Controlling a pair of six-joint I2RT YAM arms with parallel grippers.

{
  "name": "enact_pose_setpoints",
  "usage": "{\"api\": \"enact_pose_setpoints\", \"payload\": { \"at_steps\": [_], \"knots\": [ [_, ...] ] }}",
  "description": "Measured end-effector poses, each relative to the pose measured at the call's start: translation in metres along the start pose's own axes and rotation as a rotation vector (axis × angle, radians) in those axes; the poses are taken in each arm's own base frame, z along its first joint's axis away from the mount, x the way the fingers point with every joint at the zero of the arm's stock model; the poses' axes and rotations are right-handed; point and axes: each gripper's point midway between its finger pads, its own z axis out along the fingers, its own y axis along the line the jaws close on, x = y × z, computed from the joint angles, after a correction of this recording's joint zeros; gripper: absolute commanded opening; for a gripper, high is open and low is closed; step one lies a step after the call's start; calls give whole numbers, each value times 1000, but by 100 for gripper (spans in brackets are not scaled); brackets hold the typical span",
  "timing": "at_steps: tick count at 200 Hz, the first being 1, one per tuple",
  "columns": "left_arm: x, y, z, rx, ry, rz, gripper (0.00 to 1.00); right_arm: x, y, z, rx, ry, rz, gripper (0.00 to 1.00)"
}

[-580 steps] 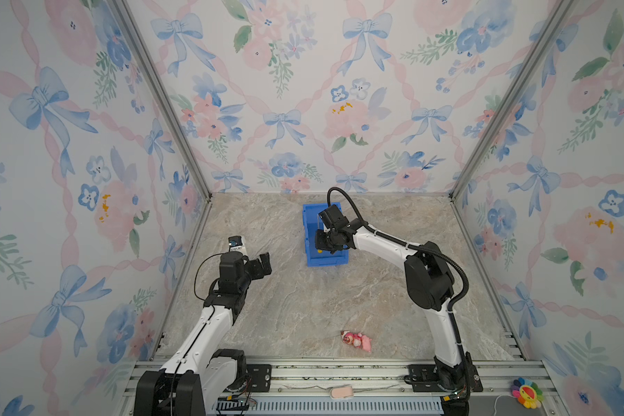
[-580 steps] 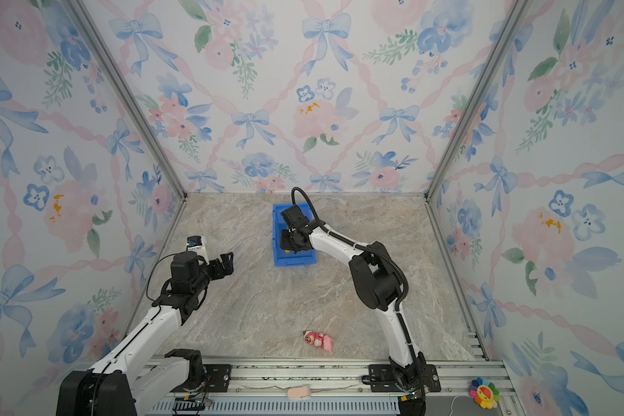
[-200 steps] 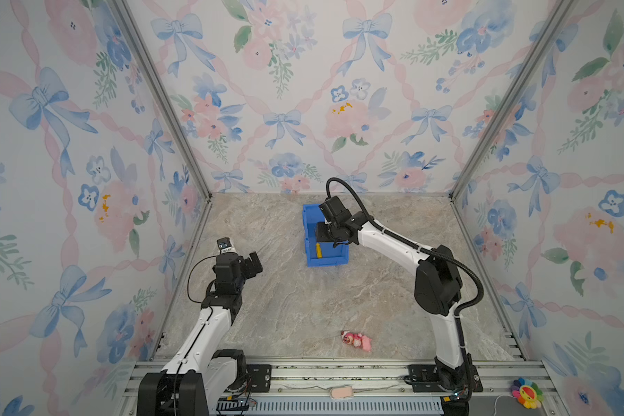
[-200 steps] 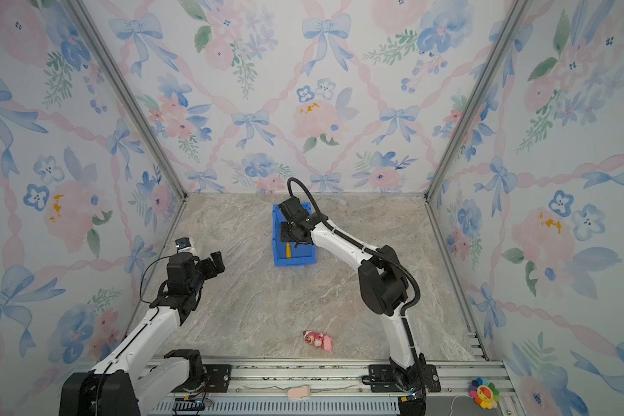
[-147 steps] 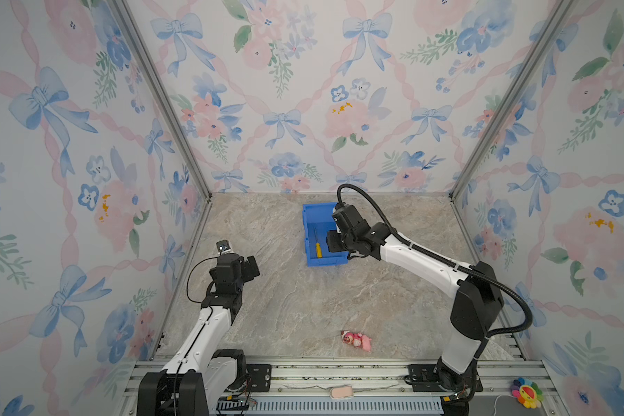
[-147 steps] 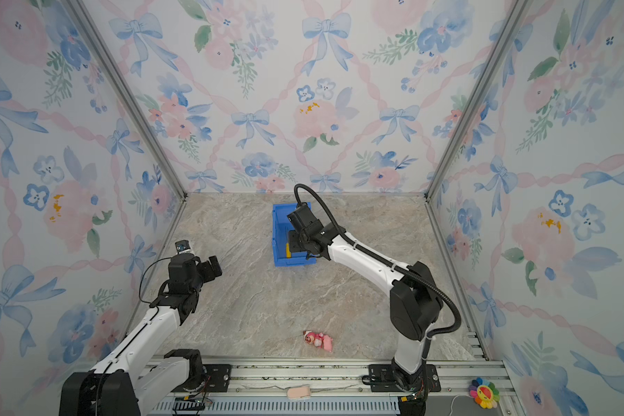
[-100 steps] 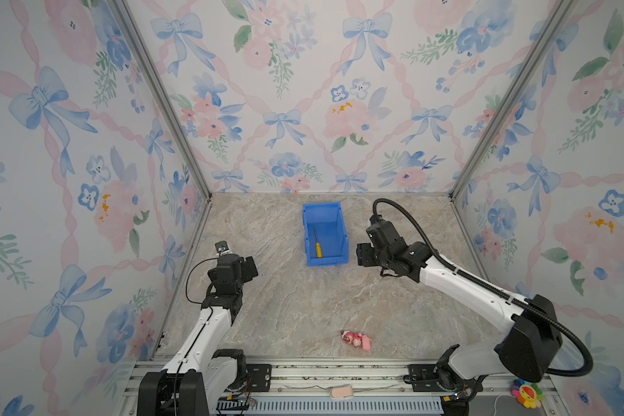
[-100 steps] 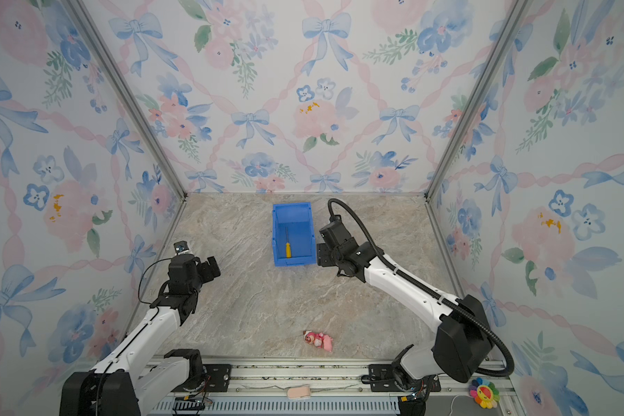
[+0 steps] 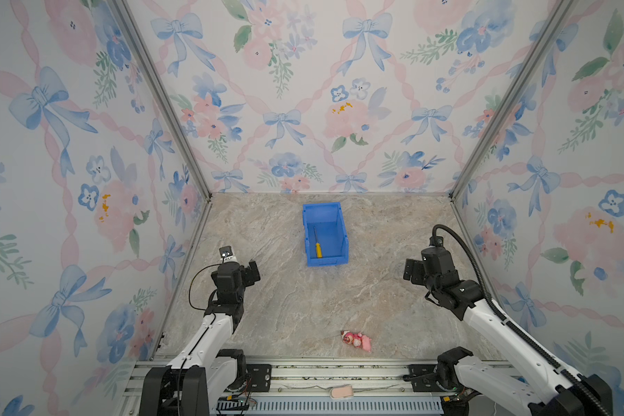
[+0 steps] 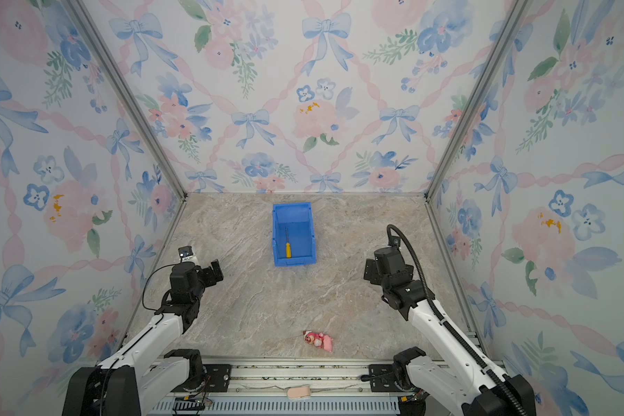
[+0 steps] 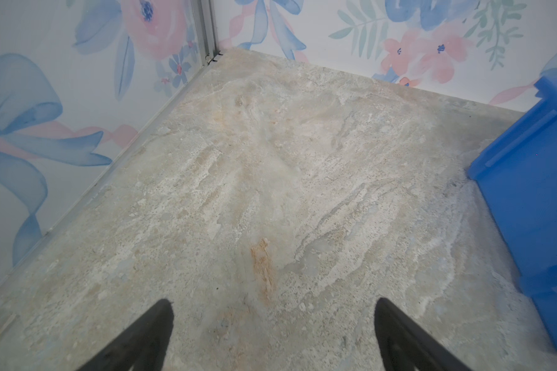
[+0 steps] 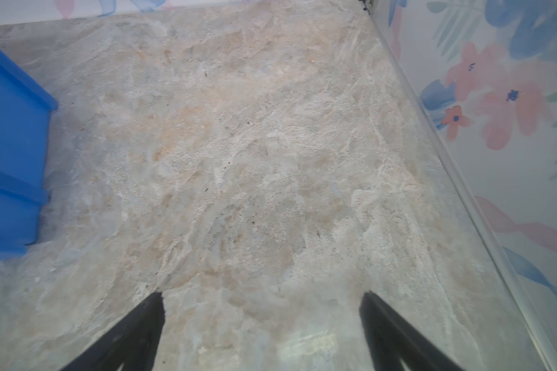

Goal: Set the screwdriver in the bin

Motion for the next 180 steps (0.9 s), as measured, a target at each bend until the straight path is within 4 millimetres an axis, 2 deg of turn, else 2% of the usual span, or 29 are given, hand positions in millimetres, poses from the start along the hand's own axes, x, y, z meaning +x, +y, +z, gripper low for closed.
{"api": "enact_pose_setpoints", "payload": {
  "at_steps": [28,52,93,119,155,180],
  "knots": [
    [13,-1,4,16,-20,13,98,21,-24,21,68,1,-27,97],
    [21,-2,4,36,-48,27,98,19,-34,36,54,-50,-38,97],
    [8,-9,10,62,-117,55,98,16,-14,61,-38,-84,-127,97],
    [3,-12,16,71,-141,68,98,13,-4,67,-78,-108,-163,97],
    [-5,-20,28,95,-167,89,98,0,-13,72,-68,-165,-136,97],
    [-12,-24,36,122,-196,93,98,-1,-10,75,-88,-167,-134,97]
  ]
}}
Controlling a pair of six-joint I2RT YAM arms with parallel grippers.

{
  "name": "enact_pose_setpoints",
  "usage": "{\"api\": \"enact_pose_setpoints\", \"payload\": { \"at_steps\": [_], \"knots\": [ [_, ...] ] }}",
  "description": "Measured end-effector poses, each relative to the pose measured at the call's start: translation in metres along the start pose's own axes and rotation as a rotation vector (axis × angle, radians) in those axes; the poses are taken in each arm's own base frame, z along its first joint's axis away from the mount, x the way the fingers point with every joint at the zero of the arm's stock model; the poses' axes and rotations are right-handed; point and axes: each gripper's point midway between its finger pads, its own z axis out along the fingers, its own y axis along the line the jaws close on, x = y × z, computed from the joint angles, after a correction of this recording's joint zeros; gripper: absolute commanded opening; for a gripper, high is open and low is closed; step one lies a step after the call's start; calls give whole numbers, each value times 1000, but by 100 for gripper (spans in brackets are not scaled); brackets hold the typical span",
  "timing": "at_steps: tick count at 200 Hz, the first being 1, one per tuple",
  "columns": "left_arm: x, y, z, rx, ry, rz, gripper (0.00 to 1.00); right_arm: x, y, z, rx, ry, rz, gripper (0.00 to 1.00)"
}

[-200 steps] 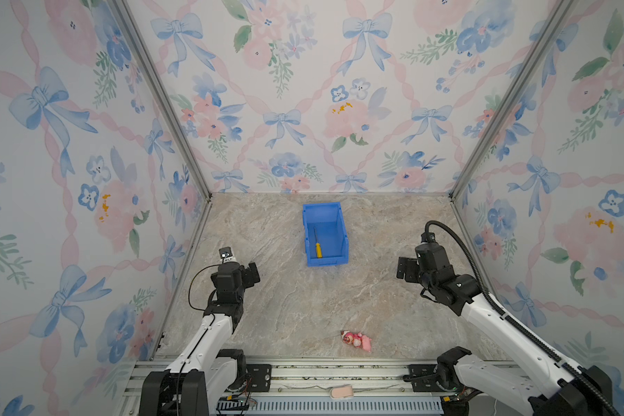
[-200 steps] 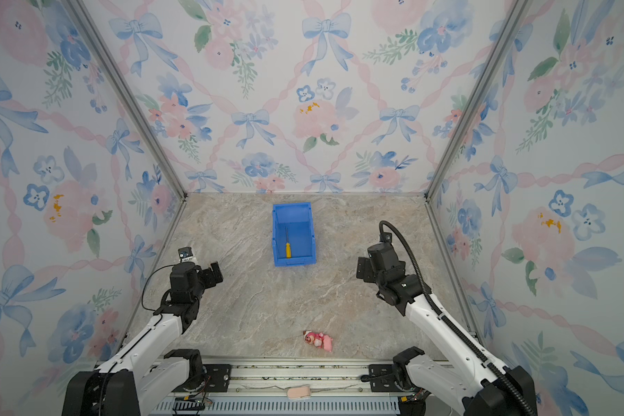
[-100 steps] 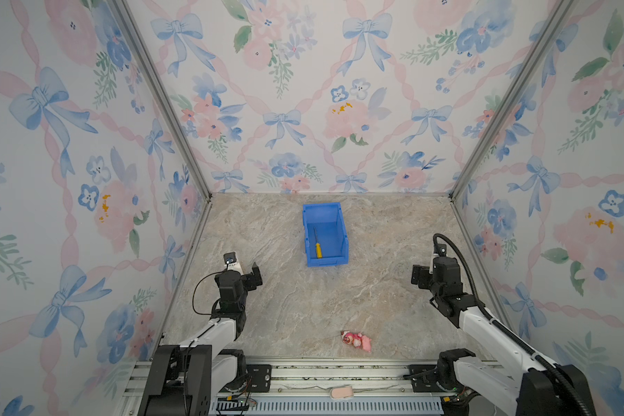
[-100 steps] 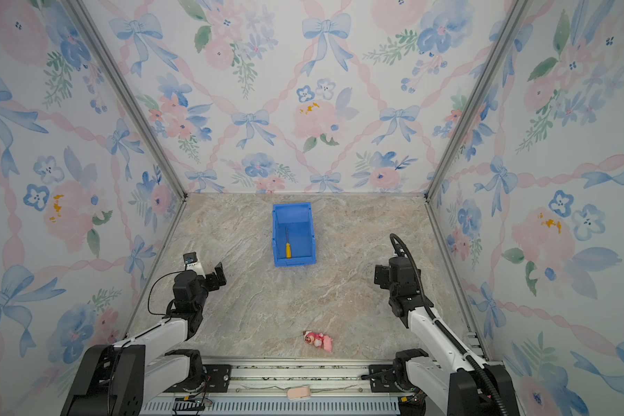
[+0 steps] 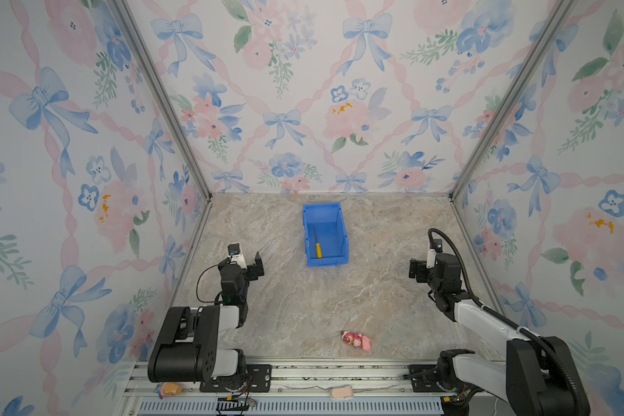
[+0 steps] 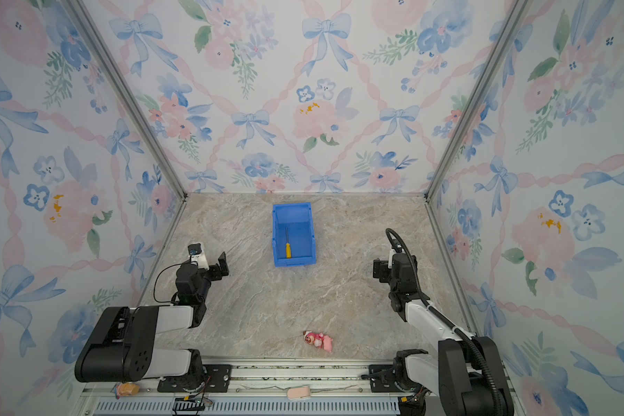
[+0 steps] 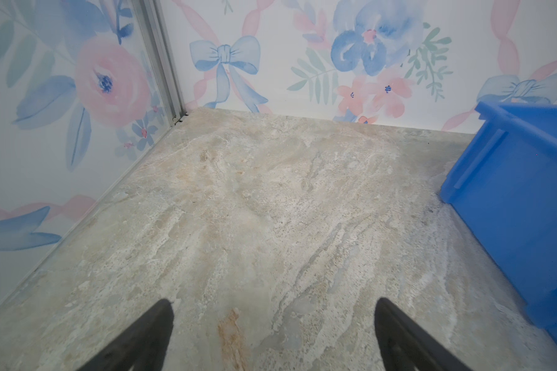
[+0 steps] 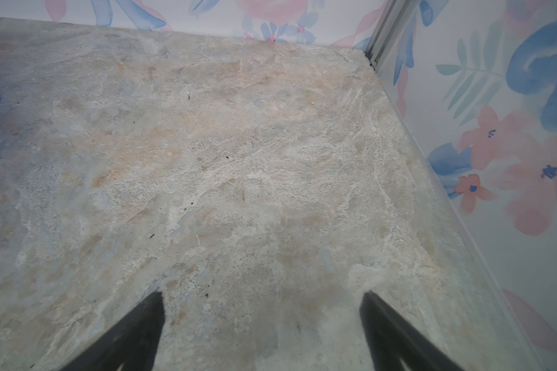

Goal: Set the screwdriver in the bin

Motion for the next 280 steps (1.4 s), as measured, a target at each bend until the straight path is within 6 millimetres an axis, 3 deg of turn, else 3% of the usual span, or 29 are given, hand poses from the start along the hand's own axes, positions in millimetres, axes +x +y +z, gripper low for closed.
{"api": "enact_pose_setpoints", "payload": {
  "at_steps": [45,88,131,153,191,213,280],
  "knots": [
    [-1,-6,5,43,-33,2,98,-6,5,6,-25,-32,14,97],
    [-5,-13,3,87,-71,17,98,2,8,26,-21,-8,24,97],
    [4,-18,6,117,-56,29,98,-16,5,44,-10,-59,41,97],
    [1,-19,6,118,-68,29,98,-14,0,53,4,-73,52,97],
    [0,-19,6,116,-70,35,98,-17,1,52,-10,-139,63,97],
    [0,-19,6,116,-70,36,98,-8,2,53,-13,-133,62,97],
    [-2,-21,7,110,-75,48,98,-19,2,51,-13,-177,65,97]
  ]
}}
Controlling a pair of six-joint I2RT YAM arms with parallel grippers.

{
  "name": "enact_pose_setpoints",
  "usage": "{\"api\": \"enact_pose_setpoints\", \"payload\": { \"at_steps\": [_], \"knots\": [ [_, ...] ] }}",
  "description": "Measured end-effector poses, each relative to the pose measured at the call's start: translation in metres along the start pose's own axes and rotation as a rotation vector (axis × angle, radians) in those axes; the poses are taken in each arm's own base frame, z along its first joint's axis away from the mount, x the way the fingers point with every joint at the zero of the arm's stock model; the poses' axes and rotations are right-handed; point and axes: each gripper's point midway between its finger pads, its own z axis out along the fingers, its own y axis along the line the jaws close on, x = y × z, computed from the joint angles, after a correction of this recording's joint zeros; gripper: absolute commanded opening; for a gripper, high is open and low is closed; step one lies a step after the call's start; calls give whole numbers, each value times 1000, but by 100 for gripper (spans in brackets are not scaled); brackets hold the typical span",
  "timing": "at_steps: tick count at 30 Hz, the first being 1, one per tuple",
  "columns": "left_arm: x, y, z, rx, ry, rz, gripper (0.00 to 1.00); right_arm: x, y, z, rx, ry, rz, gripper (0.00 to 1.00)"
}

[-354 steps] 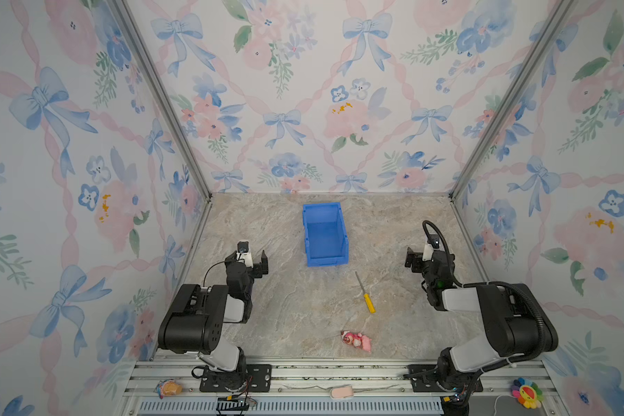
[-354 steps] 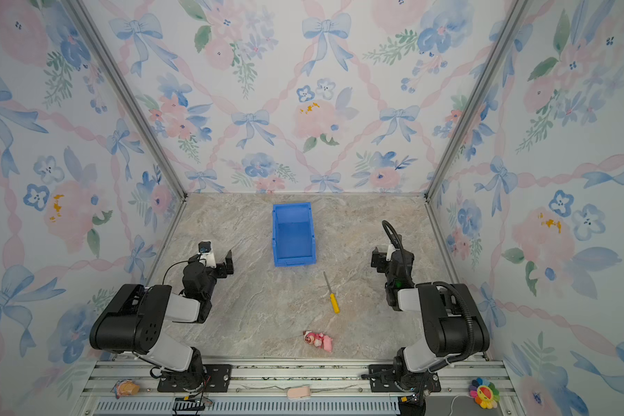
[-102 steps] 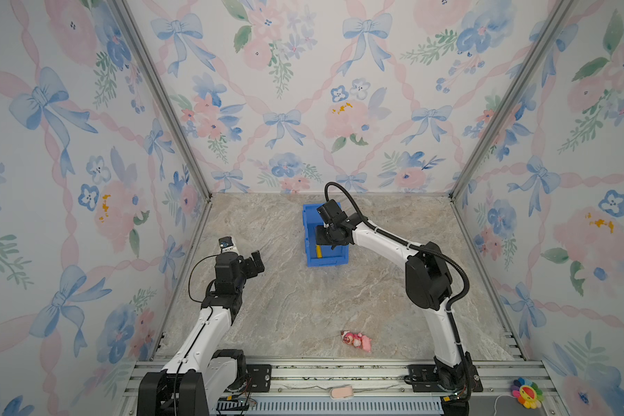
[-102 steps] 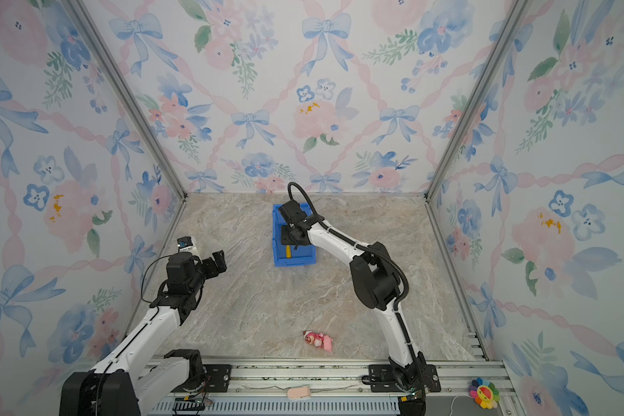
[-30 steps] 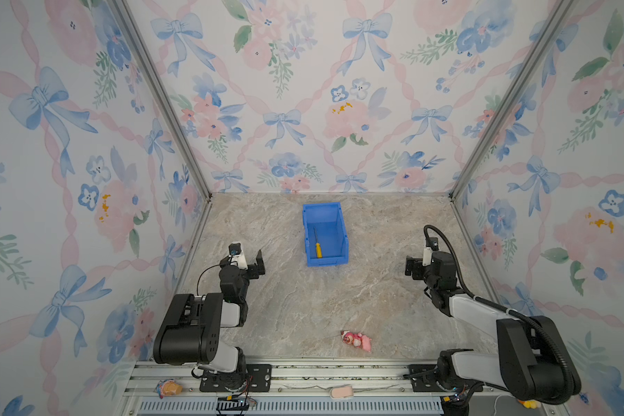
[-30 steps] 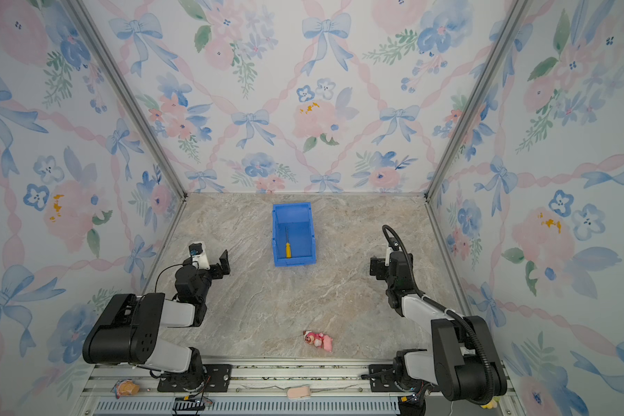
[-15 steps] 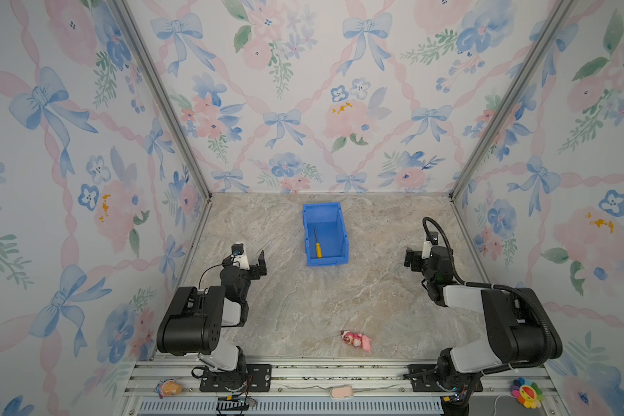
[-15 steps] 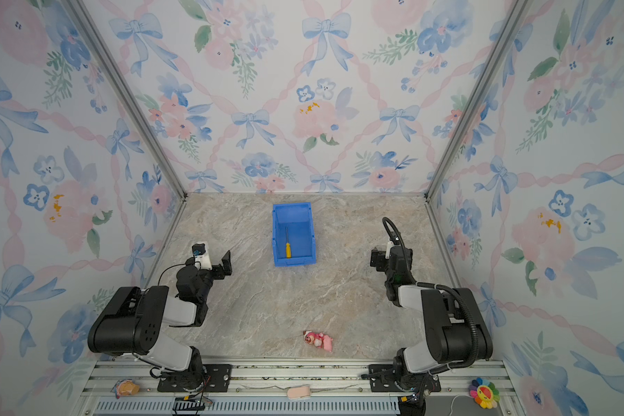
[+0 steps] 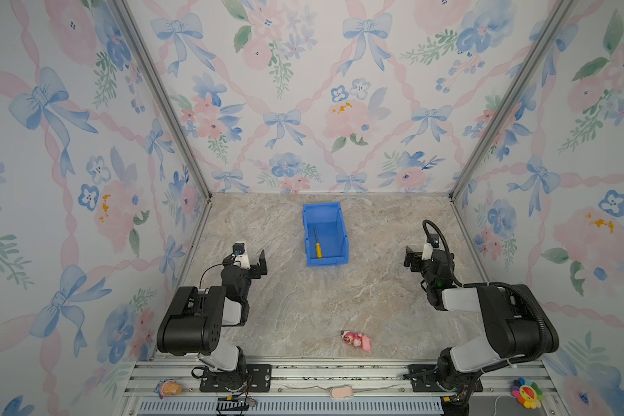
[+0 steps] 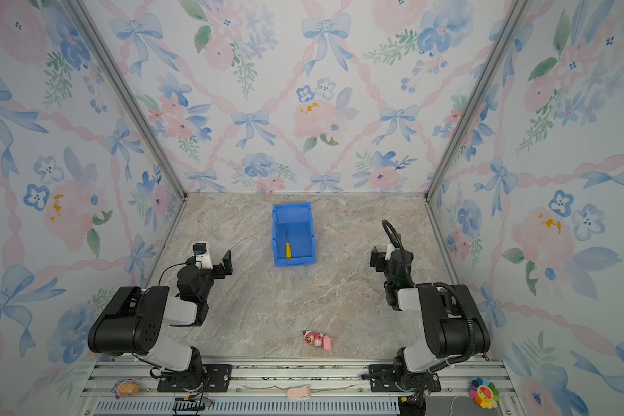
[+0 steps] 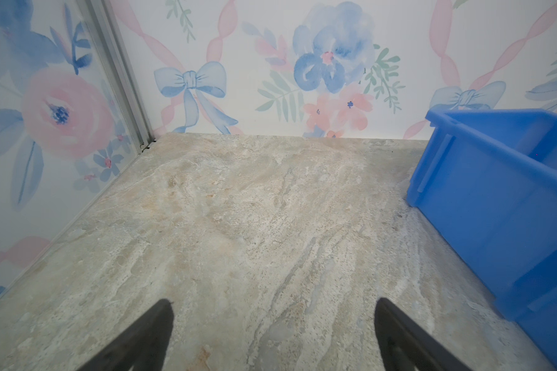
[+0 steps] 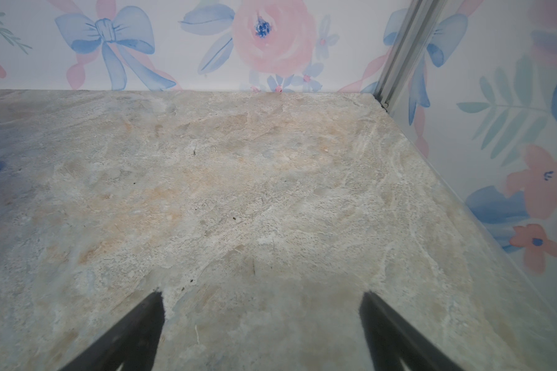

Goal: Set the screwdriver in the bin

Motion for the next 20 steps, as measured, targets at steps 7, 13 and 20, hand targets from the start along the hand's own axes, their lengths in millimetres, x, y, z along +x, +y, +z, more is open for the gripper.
{"api": "enact_pose_setpoints", "payload": {
  "at_steps": [7,13,20],
  "knots": [
    [0,-4,2,3,3,20,98,-2,0,0,0,-8,1,97],
    [1,-4,2,2,11,28,98,-2,0,0,0,-8,1,97],
    [2,-4,2,1,12,32,98,-2,0,0,0,-9,1,97]
  ]
}}
